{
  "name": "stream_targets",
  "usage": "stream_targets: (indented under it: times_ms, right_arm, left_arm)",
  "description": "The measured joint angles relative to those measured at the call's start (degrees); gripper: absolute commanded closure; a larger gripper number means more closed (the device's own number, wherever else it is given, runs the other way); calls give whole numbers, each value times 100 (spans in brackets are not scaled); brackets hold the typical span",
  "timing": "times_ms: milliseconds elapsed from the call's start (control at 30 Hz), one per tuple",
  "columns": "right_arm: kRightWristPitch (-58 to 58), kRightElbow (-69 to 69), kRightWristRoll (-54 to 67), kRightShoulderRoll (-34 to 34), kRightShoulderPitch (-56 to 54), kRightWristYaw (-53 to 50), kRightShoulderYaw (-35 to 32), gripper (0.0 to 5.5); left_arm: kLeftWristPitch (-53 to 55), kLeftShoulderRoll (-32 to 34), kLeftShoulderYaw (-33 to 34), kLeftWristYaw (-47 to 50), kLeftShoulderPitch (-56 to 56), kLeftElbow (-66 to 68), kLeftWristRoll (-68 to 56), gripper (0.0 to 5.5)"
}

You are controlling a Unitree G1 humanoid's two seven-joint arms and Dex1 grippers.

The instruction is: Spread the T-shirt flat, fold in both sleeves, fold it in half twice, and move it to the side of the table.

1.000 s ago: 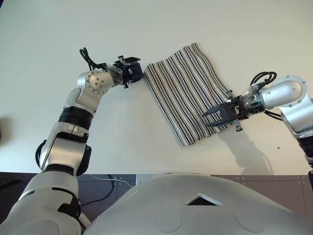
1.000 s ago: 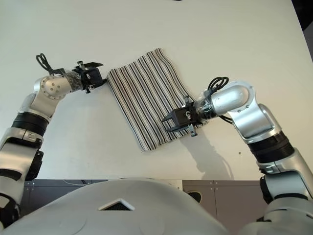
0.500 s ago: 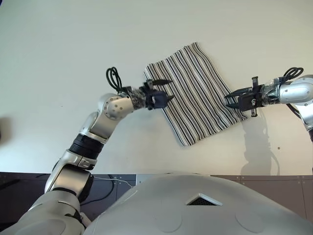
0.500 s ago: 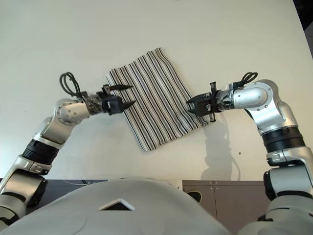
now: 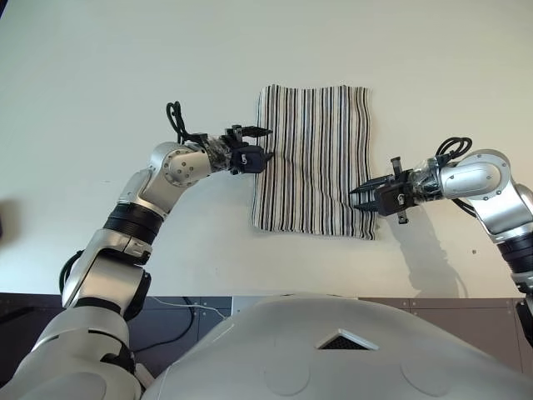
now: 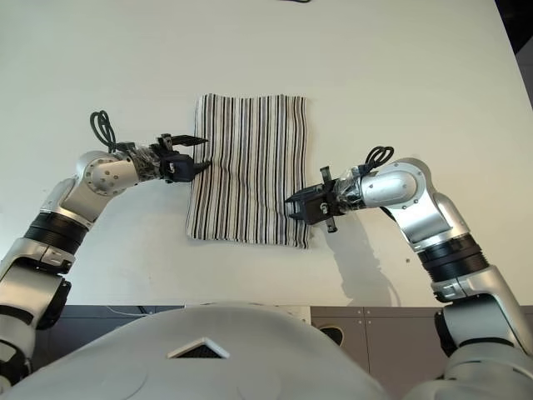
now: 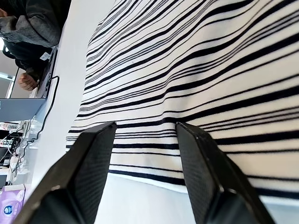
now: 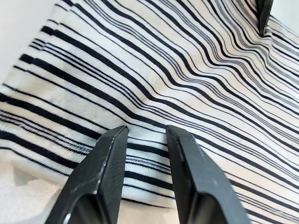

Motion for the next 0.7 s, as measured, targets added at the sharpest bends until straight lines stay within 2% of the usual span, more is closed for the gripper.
stream_targets:
  times_ms: [167,333,400,467,600,700]
  right_arm:
    - [115,-72,20,-229,-27,-12,-335,402]
    - [532,-686,486,-365,235,-103,-880,402]
    - [669,-788,624,-450,343,-226,-1203,402]
    - [757,-799,750,-523,516,-461,-1615,402]
    - [371,-554,604,-688,1227,-923,-2137,402]
    - [110,-327,349,-773,1505,-1135,-2244,402]
  left_arm:
    - [-162,340,192,-265,241,-321,-216,313]
    - [-134,702,742,-376,397,-1167,-653,313]
    - [-175,1084,917,-726,872,-1900,-1207,313]
    - [-497,1615,962,-997,1803,-2253,-1433,313]
    - [-983,1901,1157,-730,2926,-2429,-1063,239]
    - [-1172,1660,1166,-336,3205,-2654,-528,194]
